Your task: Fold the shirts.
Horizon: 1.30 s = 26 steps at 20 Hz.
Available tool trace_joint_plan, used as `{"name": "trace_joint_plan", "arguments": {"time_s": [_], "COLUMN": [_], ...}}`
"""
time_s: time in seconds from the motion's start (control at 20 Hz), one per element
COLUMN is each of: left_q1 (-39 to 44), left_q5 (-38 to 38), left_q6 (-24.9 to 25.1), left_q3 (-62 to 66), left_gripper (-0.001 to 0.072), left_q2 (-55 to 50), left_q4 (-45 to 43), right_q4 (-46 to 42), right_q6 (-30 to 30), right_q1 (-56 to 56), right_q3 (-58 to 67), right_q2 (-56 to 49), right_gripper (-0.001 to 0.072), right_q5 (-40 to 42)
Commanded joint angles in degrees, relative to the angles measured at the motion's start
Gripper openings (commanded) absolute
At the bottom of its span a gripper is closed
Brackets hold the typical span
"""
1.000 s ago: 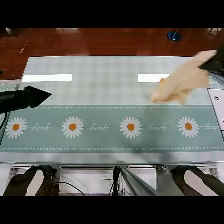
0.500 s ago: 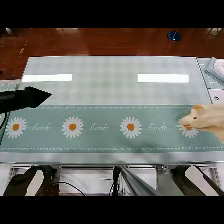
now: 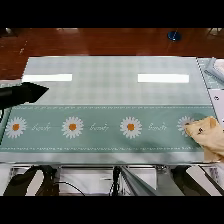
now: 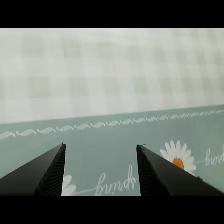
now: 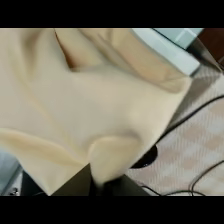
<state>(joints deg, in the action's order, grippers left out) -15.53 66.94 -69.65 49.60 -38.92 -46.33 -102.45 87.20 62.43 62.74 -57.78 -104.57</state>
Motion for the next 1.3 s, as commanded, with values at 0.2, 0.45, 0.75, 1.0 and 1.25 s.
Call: {"name": "trace_joint_plan", "arguments": {"time_s": [0.2, 0.45, 0.75, 1.0, 1.25], "left_q1": [0.0, 0.0, 0.0, 0.0, 5.5], "left_q5": [-4.0, -5.0, -5.0, -6.6, -14.4], "left_q6": [0.0, 0.0, 0.0, 6.9, 5.5], "left_q3": [0.0, 0.0, 0.0, 0.5, 8.9], "left_gripper": [0.0536, 0.0537, 0.0536, 0.0559, 0.0560], "left_q2": [0.0, 0.0, 0.0, -3.5, -17.0], "left_q4": [0.0, 0.0, -6.9, -12.7, -12.7], "right_q4": [-13.6, -13.9, -34.3, 0.9, 36.8], "right_q6": [-0.6, -3.1, 4.7, 9.2, -3.1], "right_q1": [11.8, 19.6, 23.5, 10.5, -22.7], "right_q3": [-16.7, -23.7, -23.6, -7.2, 23.8], "right_q2": [0.0, 0.0, 0.0, 0.0, -11.2], "right_gripper": [0.0020, 0.0418, 0.0447, 0.0439, 0.0363], "right_q5": [8.0, 16.0, 30.5, 57.6, 72.8]}}
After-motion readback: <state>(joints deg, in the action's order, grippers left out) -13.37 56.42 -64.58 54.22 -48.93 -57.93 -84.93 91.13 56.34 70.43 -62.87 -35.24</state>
